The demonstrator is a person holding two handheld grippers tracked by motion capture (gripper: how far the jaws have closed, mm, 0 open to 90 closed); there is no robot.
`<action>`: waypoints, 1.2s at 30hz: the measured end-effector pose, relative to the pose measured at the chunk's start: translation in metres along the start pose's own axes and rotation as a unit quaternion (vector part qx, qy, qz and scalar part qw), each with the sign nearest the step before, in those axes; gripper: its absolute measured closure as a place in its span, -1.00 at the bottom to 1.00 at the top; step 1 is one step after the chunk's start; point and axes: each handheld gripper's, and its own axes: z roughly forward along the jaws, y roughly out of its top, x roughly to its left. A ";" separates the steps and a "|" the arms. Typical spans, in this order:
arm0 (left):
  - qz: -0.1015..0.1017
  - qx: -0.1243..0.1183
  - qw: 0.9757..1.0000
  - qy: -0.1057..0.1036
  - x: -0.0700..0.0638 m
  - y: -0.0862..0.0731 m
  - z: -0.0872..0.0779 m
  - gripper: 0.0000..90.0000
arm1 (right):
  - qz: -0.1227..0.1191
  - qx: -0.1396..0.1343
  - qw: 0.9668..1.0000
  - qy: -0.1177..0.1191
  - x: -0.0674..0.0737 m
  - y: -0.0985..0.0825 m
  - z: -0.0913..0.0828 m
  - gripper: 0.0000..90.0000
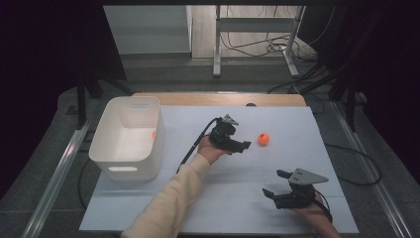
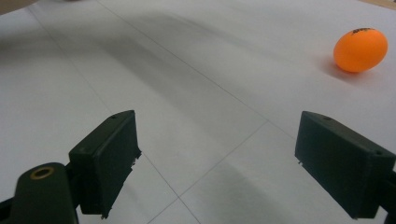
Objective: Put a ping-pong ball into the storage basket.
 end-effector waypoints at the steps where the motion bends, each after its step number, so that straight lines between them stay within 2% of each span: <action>1: 0.001 0.000 1.000 0.002 0.000 0.000 0.001 -0.58 | 0.000 -0.001 1.000 0.001 0.000 0.000 0.000 -0.69; 12: 0.004 0.013 1.000 0.005 0.001 0.002 0.013 -0.58 | -0.003 -0.003 1.000 0.004 0.000 0.001 0.002 -0.69; 36: 0.006 0.033 0.999 -0.003 -0.002 0.010 0.034 -0.59 | -0.001 -0.003 1.000 0.004 -0.001 0.001 0.002 -0.69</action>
